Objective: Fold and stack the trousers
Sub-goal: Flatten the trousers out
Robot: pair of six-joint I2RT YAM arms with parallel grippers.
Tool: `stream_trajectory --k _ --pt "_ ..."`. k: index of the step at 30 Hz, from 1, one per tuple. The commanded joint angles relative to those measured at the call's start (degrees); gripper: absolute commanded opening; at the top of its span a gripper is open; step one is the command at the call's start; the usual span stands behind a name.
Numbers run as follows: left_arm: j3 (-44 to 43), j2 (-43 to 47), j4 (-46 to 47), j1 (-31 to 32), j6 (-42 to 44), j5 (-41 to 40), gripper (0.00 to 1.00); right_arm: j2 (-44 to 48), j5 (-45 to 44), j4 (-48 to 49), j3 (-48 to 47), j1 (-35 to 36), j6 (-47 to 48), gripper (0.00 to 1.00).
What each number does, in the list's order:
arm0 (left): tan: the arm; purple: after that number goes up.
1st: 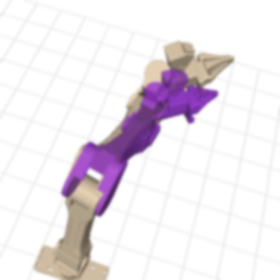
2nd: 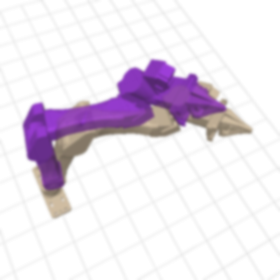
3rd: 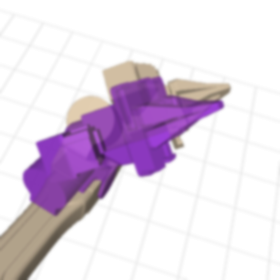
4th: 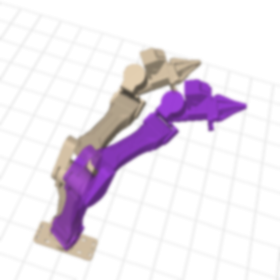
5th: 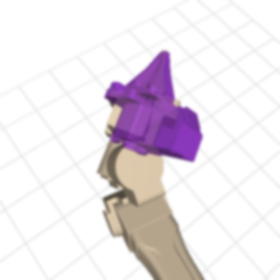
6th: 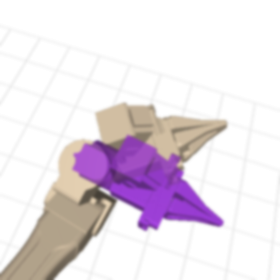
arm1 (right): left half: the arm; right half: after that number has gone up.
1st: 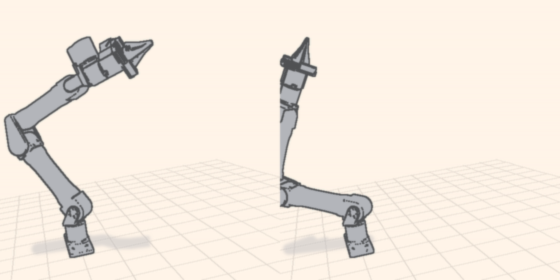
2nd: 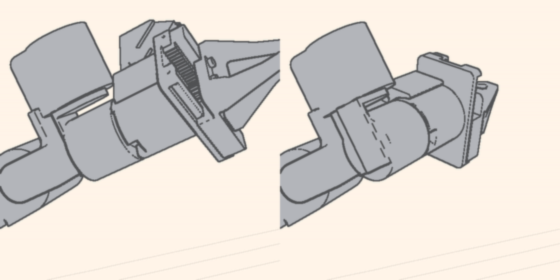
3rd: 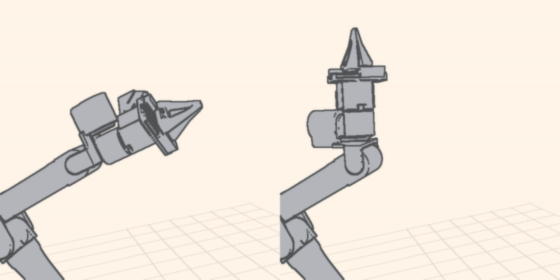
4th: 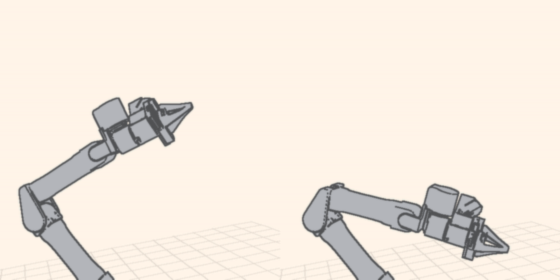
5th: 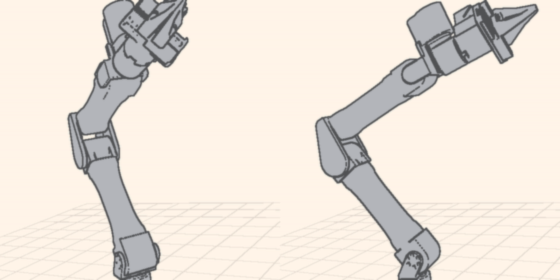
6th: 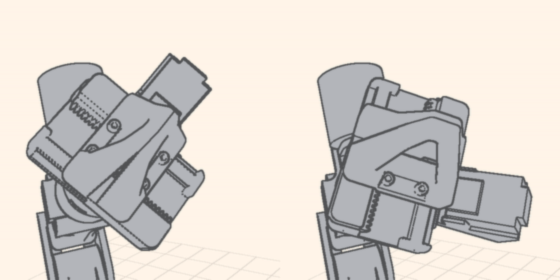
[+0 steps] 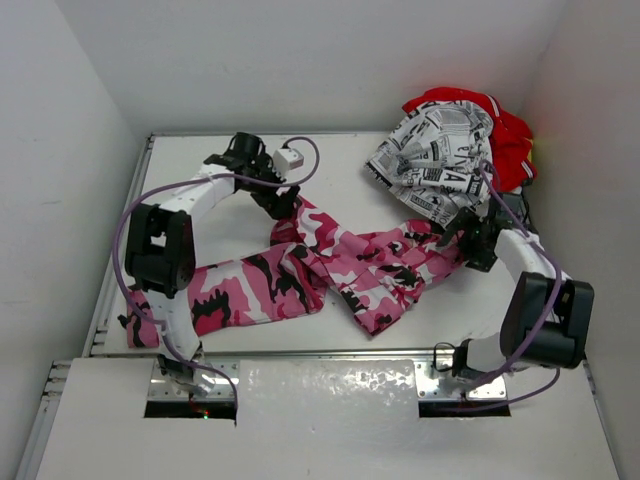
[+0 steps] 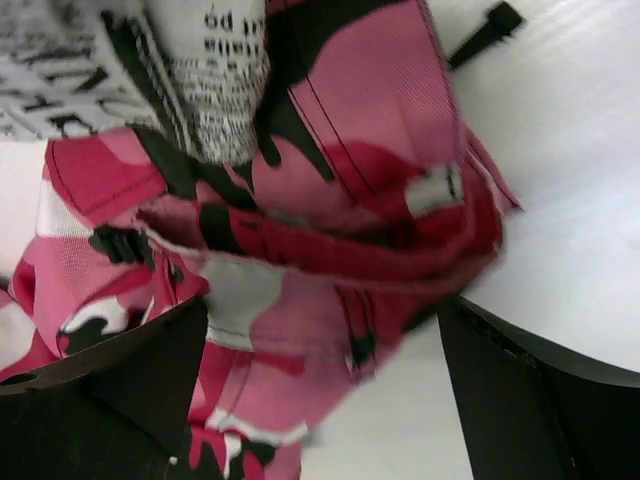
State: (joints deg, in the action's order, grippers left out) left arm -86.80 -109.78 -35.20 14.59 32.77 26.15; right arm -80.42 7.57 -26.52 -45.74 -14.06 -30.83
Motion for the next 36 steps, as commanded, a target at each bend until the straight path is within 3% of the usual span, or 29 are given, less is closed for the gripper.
stream_trajectory --k 1,5,7,8,10,11,12,13,14,19,23,28,36 --pt "-2.5 0.1 3.8 0.2 -2.2 5.0 1.0 -2.7 4.2 13.5 1.8 0.1 -3.3 0.92" --pt "-4.6 -2.1 2.6 0.2 -1.9 11.1 0.96 -7.8 5.4 18.2 1.7 0.0 -4.9 0.81" --pt "-5.6 -3.1 1.5 0.2 -1.2 13.8 0.81 -8.2 5.9 19.7 2.8 0.0 -5.6 0.74" --pt "-5.8 -4.0 0.9 0.4 -1.2 14.3 0.73 -8.2 5.9 20.0 3.8 0.1 -5.7 0.66" --pt "-6.3 -4.9 0.5 0.6 -1.7 14.8 0.41 -8.0 5.7 21.3 4.5 0.1 -6.0 0.55" --pt "-6.2 -5.7 0.7 0.7 -2.3 14.5 0.15 -7.8 5.5 21.4 4.8 0.0 -5.9 0.41" --pt "-6.5 -6.1 0.7 0.6 -3.3 14.1 0.01 -7.6 4.5 21.1 4.5 0.1 -5.7 0.31" --pt "-6.8 -6.5 0.5 0.4 -3.8 12.4 0.0 -7.2 3.5 18.8 4.2 0.0 -5.6 0.21" --pt "-7.9 -6.4 -0.1 -0.3 -3.8 11.8 0.0 -5.3 2.2 17.3 3.1 0.1 -5.2 0.01" --pt "-9.3 2.2 -2.9 -9.0 -4.4 6.3 0.0 6.8 -8.7 4.0 1.0 -0.6 -3.2 0.0" --pt "-6.3 13.1 -4.3 -16.9 2.0 -0.8 0.0 18.7 -12.8 -4.8 -1.9 -0.6 0.3 0.0" --pt "-5.0 25.1 -6.7 -19.8 8.7 -8.1 0.0 31.0 -15.4 -16.7 -7.3 -0.5 3.7 0.0" --pt "-12.6 31.1 -10.6 -23.1 11.3 -17.0 0.0 34.7 -17.5 -30.4 -29.7 -0.5 11.1 0.0"
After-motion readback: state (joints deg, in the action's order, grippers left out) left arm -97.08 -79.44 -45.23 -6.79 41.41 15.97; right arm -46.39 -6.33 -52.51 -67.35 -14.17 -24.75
